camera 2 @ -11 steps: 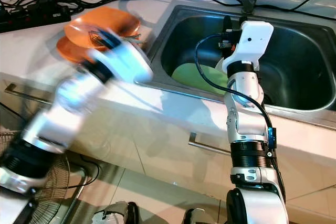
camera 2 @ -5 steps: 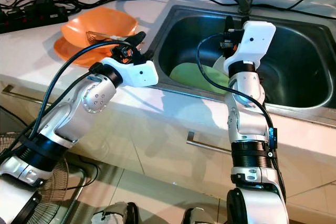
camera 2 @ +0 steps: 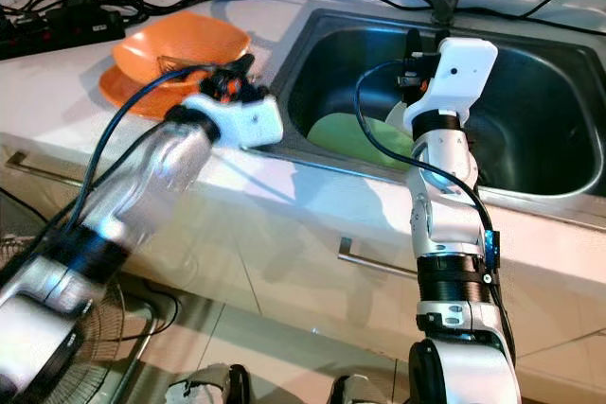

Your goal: Kitchen organization

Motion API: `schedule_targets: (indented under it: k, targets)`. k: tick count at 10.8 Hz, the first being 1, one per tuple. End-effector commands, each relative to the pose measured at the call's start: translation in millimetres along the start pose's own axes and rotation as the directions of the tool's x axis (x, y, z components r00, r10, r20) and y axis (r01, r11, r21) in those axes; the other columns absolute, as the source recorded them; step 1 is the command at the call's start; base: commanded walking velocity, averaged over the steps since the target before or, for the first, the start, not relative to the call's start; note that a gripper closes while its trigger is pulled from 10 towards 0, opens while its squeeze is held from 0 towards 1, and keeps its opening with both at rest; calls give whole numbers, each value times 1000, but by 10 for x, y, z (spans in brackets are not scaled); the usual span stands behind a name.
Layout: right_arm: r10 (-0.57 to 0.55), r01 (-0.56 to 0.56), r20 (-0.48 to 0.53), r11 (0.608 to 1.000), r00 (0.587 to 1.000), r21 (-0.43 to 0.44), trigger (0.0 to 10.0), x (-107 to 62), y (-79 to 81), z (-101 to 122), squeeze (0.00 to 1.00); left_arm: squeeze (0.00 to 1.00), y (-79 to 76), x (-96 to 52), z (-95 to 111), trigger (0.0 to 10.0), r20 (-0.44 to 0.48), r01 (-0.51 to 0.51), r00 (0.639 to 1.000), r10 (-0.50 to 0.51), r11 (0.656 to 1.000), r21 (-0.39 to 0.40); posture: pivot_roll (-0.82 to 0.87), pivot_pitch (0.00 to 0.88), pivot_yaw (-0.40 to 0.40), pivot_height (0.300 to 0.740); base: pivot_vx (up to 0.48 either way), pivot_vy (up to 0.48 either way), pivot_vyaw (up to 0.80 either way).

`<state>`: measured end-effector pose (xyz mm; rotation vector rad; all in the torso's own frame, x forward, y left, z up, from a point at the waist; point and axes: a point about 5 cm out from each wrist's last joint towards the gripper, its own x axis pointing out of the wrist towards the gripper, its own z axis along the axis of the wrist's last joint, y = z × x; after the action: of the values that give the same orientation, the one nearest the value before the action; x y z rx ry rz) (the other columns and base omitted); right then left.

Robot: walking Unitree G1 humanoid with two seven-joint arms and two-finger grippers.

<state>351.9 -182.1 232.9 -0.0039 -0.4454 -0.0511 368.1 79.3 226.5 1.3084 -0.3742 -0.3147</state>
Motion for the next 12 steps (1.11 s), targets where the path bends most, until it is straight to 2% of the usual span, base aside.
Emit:
schedule_targets:
  k: [1, 3, 4, 5, 6, 12]
  targets:
    - [-2, 2, 9, 1000, 1000, 16, 10000, 10, 8, 21, 0, 0, 50, 46, -1, 10000, -1, -17, 1000, 17, 1000, 15, 43, 90, 40, 740, 0, 0, 0]
    - [-7, 7, 13, 1000, 1000, 13, 10000, 8, -5, 32, 0, 0, 63, 96, 11, 10000, 2, -19, 1000, 19, 1000, 25, 38, 93, 41, 740, 0, 0, 0]
    - [-9, 9, 13, 1000, 1000, 11, 10000, 8, -11, 33, 0, 0, 54, 115, 6, 8667, -2, -14, 1000, 15, 1000, 25, 38, 95, 42, 740, 0, 0, 0]
    - [-10, 10, 12, 1000, 1000, 11, 10000, 8, -10, 32, 0, 0, 48, 126, 5, 2353, -1, -10, 1000, 10, 1000, 24, 37, 96, 42, 740, 0, 0, 0]
    - [-12, 12, 13, 1000, 1000, 11, 10000, 9, -9, 33, 0, 0, 42, 143, 5, 0, -1, -3, 1000, 3, 1000, 20, 37, 96, 43, 740, 0, 0, 0]
    - [-18, 18, 14, 1000, 1000, 13, 10000, 9, -6, 31, 0, 0, 45, 183, 5, 0, 0, 2, 1000, -2, 1000, 25, 38, 92, 45, 740, 0, 0, 0]
